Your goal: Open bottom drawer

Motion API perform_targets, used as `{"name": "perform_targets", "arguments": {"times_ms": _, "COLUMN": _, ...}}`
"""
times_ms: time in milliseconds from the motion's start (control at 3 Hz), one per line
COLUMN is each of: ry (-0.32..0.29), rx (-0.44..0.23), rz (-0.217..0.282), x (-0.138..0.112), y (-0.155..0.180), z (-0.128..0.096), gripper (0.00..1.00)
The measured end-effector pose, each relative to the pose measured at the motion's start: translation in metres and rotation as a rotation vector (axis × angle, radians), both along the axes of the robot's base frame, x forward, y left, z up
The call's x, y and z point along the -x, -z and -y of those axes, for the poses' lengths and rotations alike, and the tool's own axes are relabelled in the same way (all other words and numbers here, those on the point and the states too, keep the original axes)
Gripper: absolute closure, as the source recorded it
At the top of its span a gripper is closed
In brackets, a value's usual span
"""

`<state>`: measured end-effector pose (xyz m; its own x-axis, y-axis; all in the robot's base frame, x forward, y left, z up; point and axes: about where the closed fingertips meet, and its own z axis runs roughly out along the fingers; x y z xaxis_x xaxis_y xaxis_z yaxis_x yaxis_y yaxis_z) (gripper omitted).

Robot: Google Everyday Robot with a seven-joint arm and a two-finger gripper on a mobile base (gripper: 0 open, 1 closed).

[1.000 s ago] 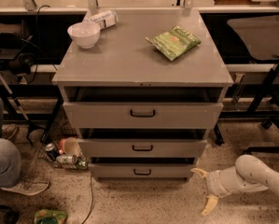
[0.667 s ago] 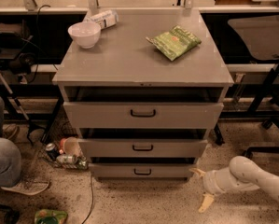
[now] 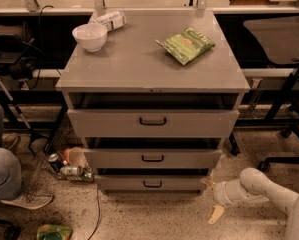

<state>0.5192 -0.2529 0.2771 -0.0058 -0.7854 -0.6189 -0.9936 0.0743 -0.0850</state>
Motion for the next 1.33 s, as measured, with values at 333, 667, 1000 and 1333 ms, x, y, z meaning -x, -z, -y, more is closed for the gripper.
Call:
{"name": "perform_targets", "arguments": {"times_ms": 333, "ry": -0.032, "rx": 0.001, "rz": 0.051, "x": -0.007, "y": 0.013, "z": -0.014, "gripper": 0.0}}
{"name": "perform_targets", "arguments": {"times_ms": 667, "ry": -0.086, "rx": -0.012, "rz": 0.128, "x": -0.017, "y": 0.027, "z": -0.04, "gripper": 0.0}}
{"name": "perform_targets", "arguments": {"times_ms": 1000, "ry": -0.108, "rx": -0.015, "rz": 0.168, "x": -0.026, "y": 0.034, "z": -0.053, "gripper": 0.0}}
{"name": "perform_targets", "arguments": {"times_ms": 1333, "ry": -0.129, "rx": -0.006, "rz": 0.218, "x": -0.045, "y": 0.042, "z": -0.069, "gripper": 0.0}}
